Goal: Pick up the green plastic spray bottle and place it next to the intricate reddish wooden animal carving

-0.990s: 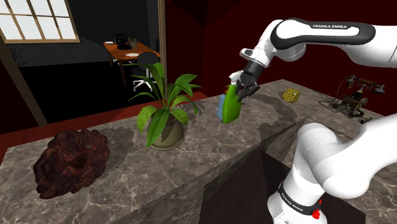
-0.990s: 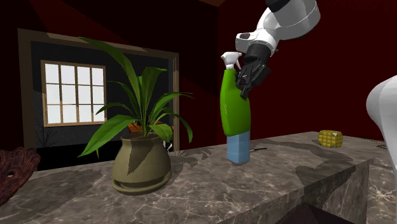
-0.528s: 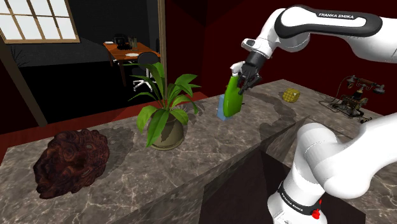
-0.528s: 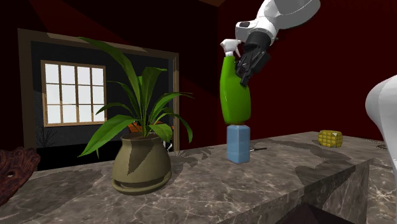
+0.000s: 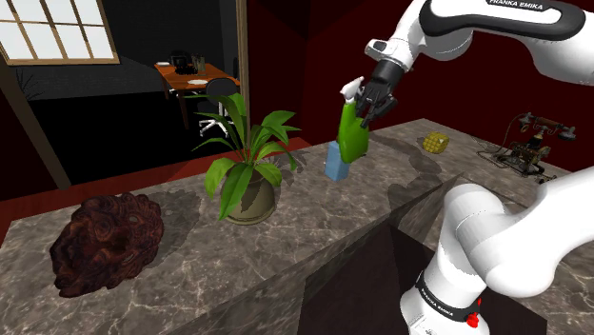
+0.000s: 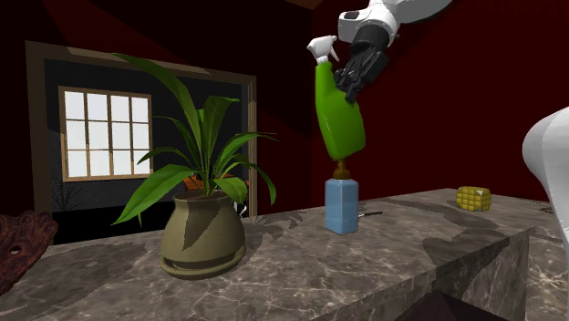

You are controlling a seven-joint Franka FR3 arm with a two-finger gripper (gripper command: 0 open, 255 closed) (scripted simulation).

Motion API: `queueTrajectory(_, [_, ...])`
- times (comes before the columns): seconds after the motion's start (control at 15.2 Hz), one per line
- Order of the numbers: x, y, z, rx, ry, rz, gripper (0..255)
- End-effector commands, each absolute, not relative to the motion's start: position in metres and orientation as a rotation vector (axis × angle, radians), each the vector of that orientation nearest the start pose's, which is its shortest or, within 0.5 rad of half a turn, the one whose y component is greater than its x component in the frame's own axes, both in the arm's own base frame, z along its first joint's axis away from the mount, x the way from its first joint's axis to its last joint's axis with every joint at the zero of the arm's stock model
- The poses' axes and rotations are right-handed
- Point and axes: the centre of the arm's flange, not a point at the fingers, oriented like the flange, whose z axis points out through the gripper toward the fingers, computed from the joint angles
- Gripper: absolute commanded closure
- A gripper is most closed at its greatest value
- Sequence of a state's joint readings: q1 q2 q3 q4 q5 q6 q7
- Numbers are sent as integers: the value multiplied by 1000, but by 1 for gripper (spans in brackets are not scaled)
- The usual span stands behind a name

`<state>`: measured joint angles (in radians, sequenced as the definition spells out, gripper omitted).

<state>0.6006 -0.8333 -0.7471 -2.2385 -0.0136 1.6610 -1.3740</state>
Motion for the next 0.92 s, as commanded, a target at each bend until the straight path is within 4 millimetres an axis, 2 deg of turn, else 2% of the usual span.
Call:
queueTrajectory(0.0, [353,-129,591,-2108,-1759,-555,255])
queueTrajectory(0.4, [353,-129,621,-2108,-1759,-555,255])
queueTrajectory(0.86, [401,-50,621,-2108,-1759,-555,255])
